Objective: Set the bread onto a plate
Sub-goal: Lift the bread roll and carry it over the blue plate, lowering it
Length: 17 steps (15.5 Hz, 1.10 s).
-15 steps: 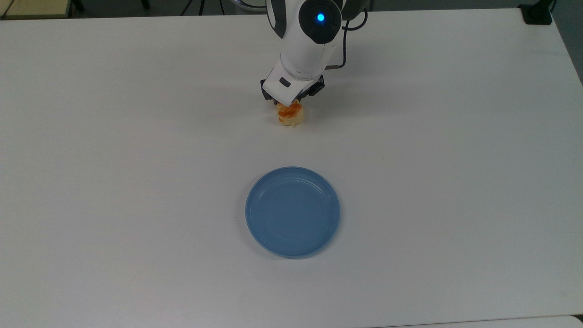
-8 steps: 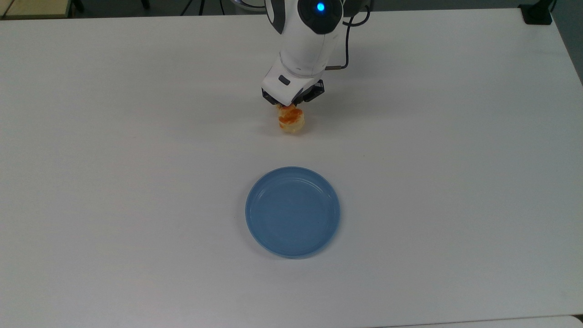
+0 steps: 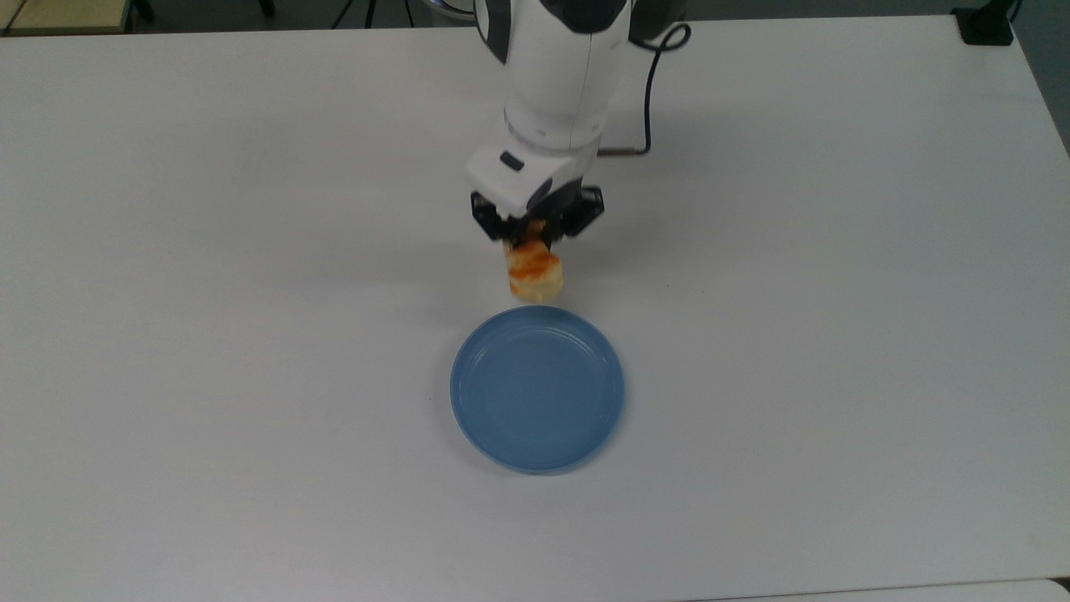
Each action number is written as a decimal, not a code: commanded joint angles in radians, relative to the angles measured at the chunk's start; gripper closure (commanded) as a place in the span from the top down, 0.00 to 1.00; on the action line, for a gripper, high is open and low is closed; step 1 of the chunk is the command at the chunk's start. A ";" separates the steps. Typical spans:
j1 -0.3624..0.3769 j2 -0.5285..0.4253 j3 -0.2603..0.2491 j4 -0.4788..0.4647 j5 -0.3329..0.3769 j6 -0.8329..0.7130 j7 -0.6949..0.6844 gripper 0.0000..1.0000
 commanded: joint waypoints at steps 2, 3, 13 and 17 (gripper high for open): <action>0.002 0.168 -0.021 0.172 -0.010 0.190 0.094 0.38; 0.002 0.194 -0.024 0.195 -0.012 0.204 0.100 0.39; 0.036 0.340 -0.041 0.287 -0.041 0.255 0.161 1.00; 0.029 0.282 -0.039 0.281 -0.041 0.229 0.167 1.00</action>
